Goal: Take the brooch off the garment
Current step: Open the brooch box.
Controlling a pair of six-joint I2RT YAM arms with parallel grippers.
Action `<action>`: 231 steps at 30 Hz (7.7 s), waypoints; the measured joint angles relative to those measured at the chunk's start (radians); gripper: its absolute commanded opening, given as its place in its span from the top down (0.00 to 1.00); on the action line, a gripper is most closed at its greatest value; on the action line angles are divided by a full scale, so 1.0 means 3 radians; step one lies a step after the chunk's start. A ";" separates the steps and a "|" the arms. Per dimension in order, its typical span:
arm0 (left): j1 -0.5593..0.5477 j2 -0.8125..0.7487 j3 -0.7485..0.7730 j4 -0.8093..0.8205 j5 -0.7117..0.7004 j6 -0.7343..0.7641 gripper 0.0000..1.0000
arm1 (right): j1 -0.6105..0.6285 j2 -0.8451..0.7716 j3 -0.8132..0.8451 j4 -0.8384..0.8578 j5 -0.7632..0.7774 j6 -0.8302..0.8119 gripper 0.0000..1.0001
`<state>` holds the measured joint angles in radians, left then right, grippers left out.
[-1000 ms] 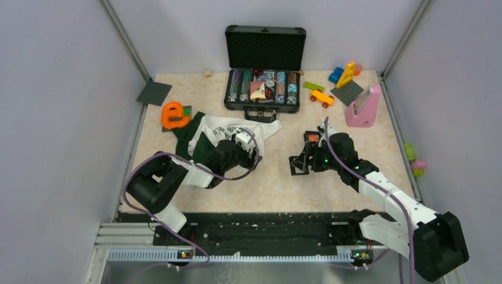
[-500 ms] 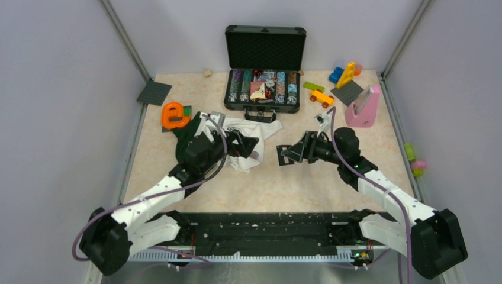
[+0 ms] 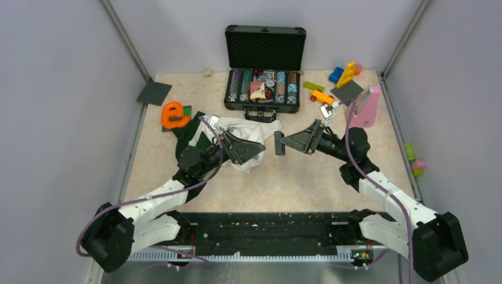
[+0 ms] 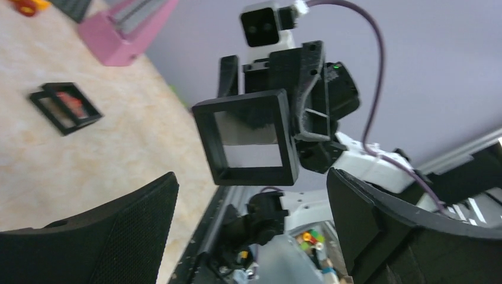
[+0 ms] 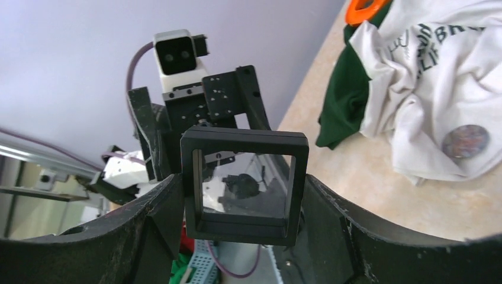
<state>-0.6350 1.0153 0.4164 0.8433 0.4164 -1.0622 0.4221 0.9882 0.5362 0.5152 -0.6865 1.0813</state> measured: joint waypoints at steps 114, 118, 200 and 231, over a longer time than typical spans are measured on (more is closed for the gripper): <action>-0.0240 0.1108 0.0538 0.0765 0.0504 -0.0752 0.04 | 0.0141 -0.0258 -0.0441 0.0749 0.0206 0.0825 0.39; -0.0247 0.1109 0.0538 0.0778 0.0478 -0.0752 0.06 | 0.0179 -0.0258 -0.0441 0.0750 0.0223 0.0824 0.39; -0.0031 0.0540 0.0281 -0.0819 0.0142 0.0173 0.79 | 0.0184 -0.0455 -0.0206 -0.1127 0.0740 -0.0577 0.10; -0.0032 0.0418 0.0651 -0.2080 -0.0351 0.0797 0.81 | 0.1968 0.0753 0.1169 -0.2753 0.3445 -0.1677 0.31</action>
<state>-0.6445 1.1408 0.6117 0.2192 0.3111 -0.8230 1.0126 1.2140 0.8867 -0.3107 0.3470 0.5781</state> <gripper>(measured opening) 0.214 0.737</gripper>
